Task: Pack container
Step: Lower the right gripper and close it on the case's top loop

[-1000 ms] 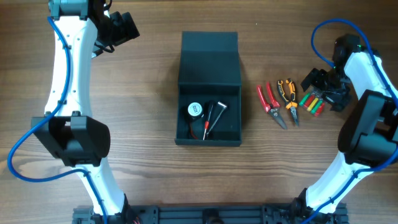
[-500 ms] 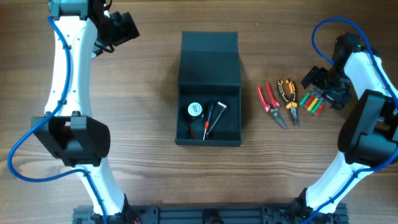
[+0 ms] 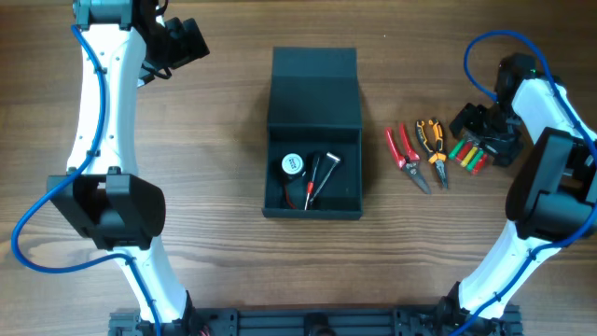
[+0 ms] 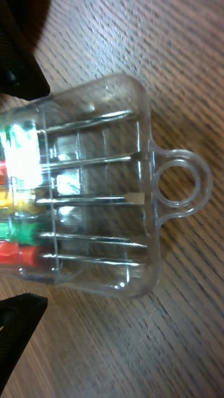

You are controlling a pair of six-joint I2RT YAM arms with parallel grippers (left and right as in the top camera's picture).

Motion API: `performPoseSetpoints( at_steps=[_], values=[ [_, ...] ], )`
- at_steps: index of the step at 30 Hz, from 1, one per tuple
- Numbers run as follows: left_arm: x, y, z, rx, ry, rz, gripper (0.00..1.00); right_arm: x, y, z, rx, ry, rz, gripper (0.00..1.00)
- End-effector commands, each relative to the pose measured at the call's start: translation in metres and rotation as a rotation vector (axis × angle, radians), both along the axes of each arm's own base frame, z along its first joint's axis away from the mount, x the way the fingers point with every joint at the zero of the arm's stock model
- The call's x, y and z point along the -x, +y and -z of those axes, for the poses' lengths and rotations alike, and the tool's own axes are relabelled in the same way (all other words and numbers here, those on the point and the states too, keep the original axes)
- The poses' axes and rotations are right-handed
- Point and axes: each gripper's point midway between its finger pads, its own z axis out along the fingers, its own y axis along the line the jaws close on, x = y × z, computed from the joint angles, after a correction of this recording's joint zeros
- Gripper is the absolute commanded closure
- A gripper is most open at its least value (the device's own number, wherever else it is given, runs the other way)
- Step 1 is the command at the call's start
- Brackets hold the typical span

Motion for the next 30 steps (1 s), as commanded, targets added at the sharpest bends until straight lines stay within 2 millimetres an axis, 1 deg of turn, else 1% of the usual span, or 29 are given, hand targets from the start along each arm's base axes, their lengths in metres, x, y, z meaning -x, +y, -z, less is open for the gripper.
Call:
performPoseSetpoints(
  at_steps=[1, 18, 21, 22, 23, 25, 28, 30],
  values=[
    [-0.0003, -0.0014, -0.0085, 0.01, -0.022, -0.003, 0.0, 0.0044, 0.0017, 0.0173, -0.012, 0.042, -0.005, 0.0],
    [-0.0003, -0.0014, -0.0085, 0.01, -0.022, -0.003, 0.0, 0.0033, 0.0015, 0.0181, -0.013, 0.039, -0.028, 0.02],
    [-0.0003, -0.0014, -0.0085, 0.01, -0.022, -0.003, 0.0, 0.0036, 0.0017, 0.0181, -0.013, 0.04, -0.028, 0.1],
    [-0.0003, -0.0014, -0.0085, 0.01, -0.022, -0.003, 0.0, 0.0039, 0.0017, 0.0181, -0.014, 0.041, -0.028, 0.17],
    [-0.0003, -0.0014, -0.0085, 0.01, -0.022, -0.003, 0.0, 0.0042, 0.0019, 0.018, -0.015, 0.043, -0.028, 0.2],
    [-0.0003, -0.0014, -0.0085, 0.01, -0.022, -0.003, 0.0, 0.0043, 0.0031, 0.0181, -0.022, 0.042, -0.031, 0.24],
    [-0.0003, -0.0014, -0.0085, 0.01, -0.022, -0.003, 0.0, 0.0041, 0.0032, 0.0181, -0.022, 0.042, -0.031, 0.25],
    [-0.0003, -0.0014, -0.0085, 0.01, -0.022, -0.003, 0.0, 0.0039, 0.0032, 0.0181, -0.021, 0.041, -0.031, 0.31]
  ],
)
